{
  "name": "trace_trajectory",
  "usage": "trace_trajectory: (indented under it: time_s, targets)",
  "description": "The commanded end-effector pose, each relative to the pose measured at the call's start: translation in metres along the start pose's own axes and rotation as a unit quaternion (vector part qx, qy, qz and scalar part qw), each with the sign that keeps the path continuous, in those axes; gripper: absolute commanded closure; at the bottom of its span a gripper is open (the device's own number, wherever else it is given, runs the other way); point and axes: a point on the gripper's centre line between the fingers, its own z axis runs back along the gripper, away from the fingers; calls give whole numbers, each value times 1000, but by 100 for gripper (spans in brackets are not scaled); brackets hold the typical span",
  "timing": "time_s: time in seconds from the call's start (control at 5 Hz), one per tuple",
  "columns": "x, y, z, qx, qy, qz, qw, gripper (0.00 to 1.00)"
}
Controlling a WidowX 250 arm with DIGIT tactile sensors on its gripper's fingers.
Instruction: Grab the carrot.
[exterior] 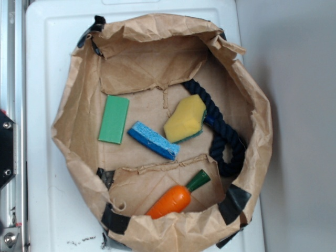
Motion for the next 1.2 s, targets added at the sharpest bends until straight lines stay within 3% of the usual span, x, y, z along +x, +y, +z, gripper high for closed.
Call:
trace_trajectory:
  time_s: [0.0, 0.4, 0.6, 0.8, 1.0]
  targets:
    - [0, 0, 0, 0, 0, 0, 1000, 0]
    - [51, -17, -21, 15, 15, 29, 999, 0]
    - [88, -23, -36, 10, 21, 44, 999, 0]
    - [113, -21, -58, 12, 12, 109, 994, 0]
    - [124, -9, -74, -4, -10, 203, 979, 0]
